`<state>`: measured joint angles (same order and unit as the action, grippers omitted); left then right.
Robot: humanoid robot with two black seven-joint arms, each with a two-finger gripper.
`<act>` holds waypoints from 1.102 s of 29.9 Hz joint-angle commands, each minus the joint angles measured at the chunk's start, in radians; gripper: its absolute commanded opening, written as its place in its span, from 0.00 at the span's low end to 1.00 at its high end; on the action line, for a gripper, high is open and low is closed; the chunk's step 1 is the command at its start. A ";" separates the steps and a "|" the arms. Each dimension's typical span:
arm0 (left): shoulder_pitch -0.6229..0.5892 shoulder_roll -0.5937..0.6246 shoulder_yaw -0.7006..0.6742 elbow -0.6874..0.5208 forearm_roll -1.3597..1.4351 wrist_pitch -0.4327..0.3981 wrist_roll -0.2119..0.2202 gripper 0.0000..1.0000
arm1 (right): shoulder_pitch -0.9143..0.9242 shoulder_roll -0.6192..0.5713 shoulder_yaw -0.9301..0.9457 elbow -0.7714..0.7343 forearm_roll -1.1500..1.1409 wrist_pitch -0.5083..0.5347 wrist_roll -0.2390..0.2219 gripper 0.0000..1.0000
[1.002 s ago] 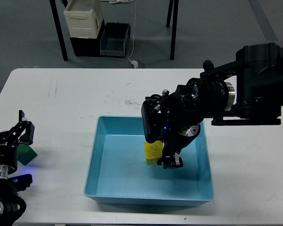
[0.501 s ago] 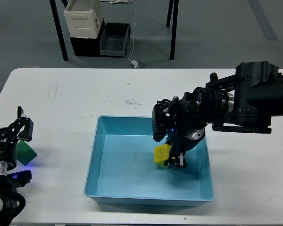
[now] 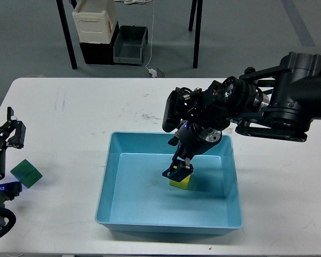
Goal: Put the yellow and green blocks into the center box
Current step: 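Raise the right gripper out of the bin and withdraw it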
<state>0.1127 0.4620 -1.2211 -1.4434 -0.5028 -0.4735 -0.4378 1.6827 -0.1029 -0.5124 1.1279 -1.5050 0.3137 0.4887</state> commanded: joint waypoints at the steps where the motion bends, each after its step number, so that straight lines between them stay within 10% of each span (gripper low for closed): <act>1: -0.021 0.056 0.003 0.003 0.010 0.019 -0.004 1.00 | -0.017 -0.075 0.147 0.000 0.026 -0.038 0.000 0.97; 8: -0.053 0.133 -0.006 0.037 0.113 0.016 -0.006 1.00 | -0.121 -0.146 0.475 -0.003 0.077 -0.076 0.000 0.97; 18: -0.134 0.231 -0.026 0.116 0.375 0.022 -0.050 1.00 | -0.345 -0.144 0.690 0.013 0.267 -0.449 0.000 0.97; 26: -0.194 0.379 -0.078 0.149 0.844 0.012 -0.051 0.99 | -0.550 -0.149 0.949 0.013 0.512 -0.478 -0.025 0.97; 33: -0.311 0.399 -0.077 0.158 1.248 0.197 -0.051 0.97 | -0.747 -0.190 1.232 0.027 0.620 -0.476 -0.045 0.98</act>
<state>-0.1552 0.8571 -1.2991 -1.2891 0.5642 -0.3948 -0.4887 1.0175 -0.2710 0.6170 1.1412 -0.9084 -0.1643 0.4462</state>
